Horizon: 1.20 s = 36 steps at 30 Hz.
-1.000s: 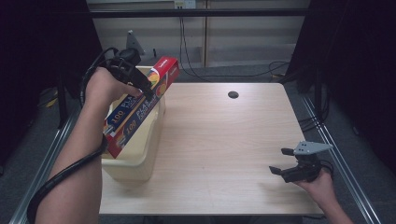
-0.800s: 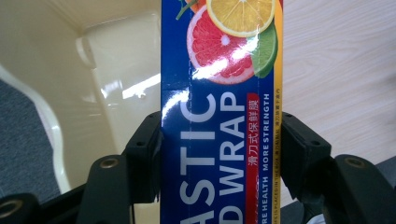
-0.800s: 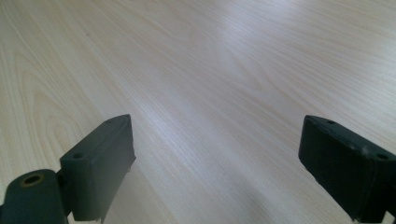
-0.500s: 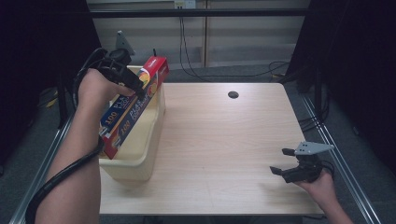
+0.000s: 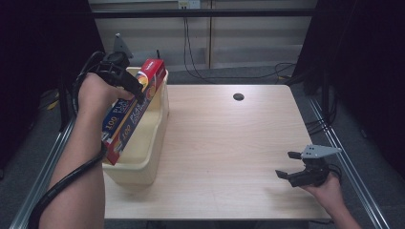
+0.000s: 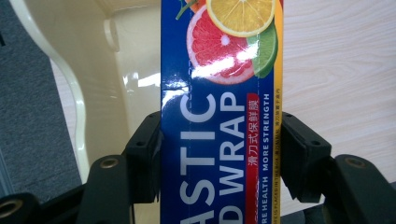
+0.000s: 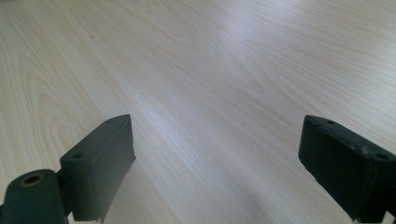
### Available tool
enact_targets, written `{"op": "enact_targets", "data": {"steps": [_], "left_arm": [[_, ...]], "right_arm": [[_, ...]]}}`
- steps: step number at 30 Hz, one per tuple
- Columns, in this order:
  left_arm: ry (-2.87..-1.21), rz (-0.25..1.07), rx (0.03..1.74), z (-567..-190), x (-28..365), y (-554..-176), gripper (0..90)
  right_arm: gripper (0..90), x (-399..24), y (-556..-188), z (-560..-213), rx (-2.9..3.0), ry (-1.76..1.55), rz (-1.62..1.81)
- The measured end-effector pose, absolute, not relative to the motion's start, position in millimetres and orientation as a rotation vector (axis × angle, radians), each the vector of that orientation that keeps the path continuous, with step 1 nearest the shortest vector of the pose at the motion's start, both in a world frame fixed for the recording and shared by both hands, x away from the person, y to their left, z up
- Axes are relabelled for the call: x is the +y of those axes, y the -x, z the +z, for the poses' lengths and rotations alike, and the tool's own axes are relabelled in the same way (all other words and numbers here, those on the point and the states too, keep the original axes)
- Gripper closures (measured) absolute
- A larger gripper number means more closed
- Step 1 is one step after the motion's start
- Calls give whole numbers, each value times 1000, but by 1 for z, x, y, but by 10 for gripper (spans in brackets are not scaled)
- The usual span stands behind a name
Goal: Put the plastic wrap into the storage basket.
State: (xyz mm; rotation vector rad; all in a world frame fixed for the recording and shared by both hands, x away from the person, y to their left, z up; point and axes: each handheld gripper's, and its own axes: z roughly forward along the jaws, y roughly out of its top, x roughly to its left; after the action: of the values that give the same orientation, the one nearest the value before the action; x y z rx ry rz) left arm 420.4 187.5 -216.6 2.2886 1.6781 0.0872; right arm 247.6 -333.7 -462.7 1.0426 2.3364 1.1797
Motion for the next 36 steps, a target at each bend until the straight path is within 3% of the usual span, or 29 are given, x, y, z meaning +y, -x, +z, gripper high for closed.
{"op": "enact_targets", "data": {"steps": [36], "left_arm": [[-2228,95,1802,-246,201,-416,405]], "right_arm": [[102,-328,-251,-463,2351,-1040,1206]]}}
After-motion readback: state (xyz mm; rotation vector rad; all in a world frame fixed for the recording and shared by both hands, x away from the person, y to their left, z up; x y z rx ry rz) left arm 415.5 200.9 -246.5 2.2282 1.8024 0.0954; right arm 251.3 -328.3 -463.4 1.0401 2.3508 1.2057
